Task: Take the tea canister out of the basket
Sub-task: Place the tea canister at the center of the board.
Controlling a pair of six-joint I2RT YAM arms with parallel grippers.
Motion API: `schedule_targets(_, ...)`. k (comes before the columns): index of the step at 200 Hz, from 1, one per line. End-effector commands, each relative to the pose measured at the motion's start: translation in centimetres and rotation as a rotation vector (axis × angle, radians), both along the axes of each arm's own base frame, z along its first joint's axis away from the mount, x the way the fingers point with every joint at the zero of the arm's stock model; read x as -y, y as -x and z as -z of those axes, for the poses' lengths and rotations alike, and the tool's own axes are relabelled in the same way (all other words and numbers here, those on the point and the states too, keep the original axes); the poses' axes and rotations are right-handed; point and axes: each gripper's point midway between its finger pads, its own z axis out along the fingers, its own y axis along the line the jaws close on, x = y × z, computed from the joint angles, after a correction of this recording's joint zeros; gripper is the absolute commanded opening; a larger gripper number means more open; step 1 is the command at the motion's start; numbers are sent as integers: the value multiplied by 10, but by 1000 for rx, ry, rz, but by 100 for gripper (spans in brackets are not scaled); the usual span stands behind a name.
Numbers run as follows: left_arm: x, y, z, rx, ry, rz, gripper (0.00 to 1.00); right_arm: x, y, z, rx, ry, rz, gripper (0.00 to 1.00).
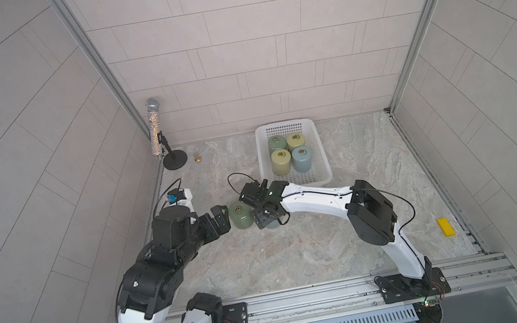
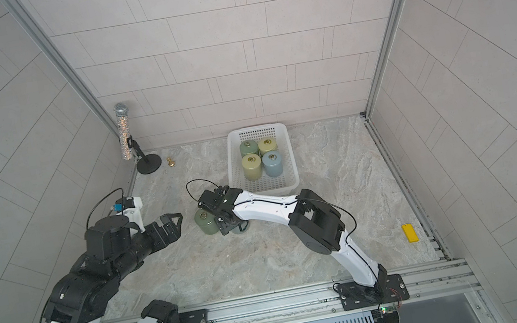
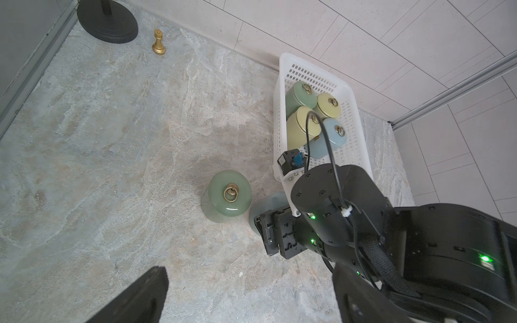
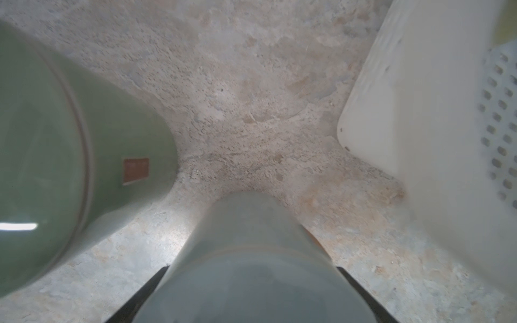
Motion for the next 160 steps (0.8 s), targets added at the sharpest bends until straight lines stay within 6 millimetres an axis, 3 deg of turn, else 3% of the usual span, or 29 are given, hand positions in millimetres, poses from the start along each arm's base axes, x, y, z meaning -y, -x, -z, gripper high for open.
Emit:
schedule_targets(1, -2, 6, -6, 9, -4, 6, 100, -6, -14, -12, 69, -13, 6, 80)
schedule_targets(96, 2, 7, -5, 4, 6, 32, 100, -3, -32, -3, 86, 0, 0, 82)
schedule_targets(160, 4, 5, -4, 4, 8, 38, 100, -3, -28, -16, 86, -29, -11, 90)
